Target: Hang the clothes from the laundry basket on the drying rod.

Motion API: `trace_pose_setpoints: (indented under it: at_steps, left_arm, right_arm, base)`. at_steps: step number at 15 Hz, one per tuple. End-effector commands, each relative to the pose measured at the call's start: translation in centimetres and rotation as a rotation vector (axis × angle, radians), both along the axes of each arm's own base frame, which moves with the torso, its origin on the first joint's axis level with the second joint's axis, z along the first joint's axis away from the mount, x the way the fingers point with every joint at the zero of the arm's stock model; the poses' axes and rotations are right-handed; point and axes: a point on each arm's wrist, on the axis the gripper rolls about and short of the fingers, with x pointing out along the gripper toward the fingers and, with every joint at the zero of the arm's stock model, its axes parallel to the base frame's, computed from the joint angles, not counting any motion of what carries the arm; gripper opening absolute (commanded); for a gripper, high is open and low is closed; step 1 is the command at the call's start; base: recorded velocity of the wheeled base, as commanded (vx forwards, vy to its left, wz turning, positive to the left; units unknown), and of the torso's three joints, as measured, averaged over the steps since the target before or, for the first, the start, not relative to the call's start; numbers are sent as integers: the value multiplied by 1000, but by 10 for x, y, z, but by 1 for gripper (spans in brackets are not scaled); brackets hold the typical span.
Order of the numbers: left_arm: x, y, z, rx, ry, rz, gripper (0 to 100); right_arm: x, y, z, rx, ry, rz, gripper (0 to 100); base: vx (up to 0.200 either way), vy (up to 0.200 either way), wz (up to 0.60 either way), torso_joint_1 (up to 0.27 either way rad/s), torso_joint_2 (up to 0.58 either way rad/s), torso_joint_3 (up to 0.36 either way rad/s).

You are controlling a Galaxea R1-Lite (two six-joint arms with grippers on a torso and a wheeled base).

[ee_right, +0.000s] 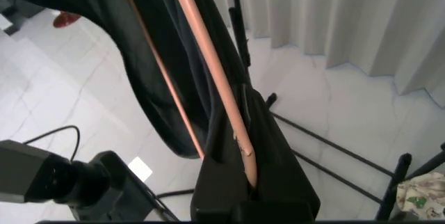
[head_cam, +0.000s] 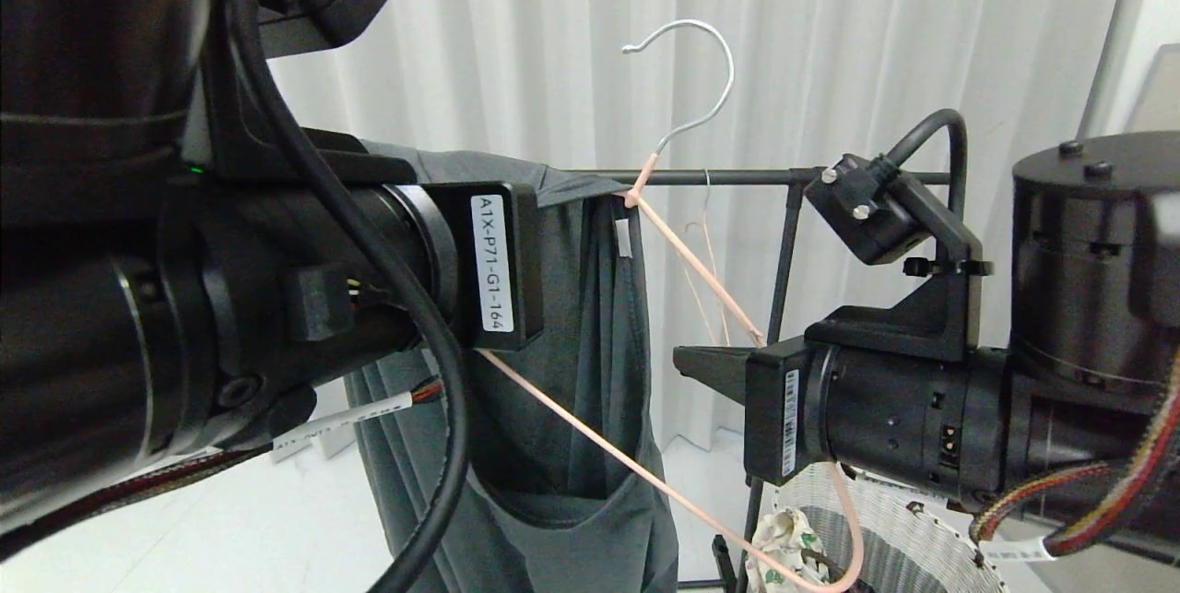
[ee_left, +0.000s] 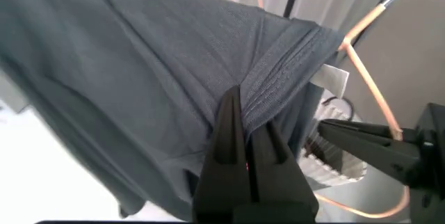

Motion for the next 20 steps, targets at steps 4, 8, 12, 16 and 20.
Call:
trace_pose_setpoints:
  at_steps: [4, 8, 12, 16, 20]
  left_arm:
    - [-5, -3, 5, -44, -23, -23, 100]
    - [-10, -3, 7, -61, -30, -43, 100]
    - [-23, 4, 6, -62, -29, -87, 100]
    - [-30, 70, -4, 221, -127, -122, 100]
    - [-46, 118, -9, 244, -180, -519, 100]
  right_arm:
    - [-1, -3, 9, 51, -40, -11, 0]
    - [-1, -5, 11, 62, -105, -24, 0]
    - [3, -10, 4, 20, -141, -48, 0]
    - [3, -49, -9, -72, -196, -42, 0]
    - [-22, -84, -39, -182, -246, 141, 0]
  base:
    - [0, 0, 0, 0, 0, 0]
    - [0, 0, 0, 0, 0, 0]
    - [0, 0, 0, 0, 0, 0]
    - [0, 0, 0, 0, 0, 0]
    - [0, 0, 0, 0, 0, 0]
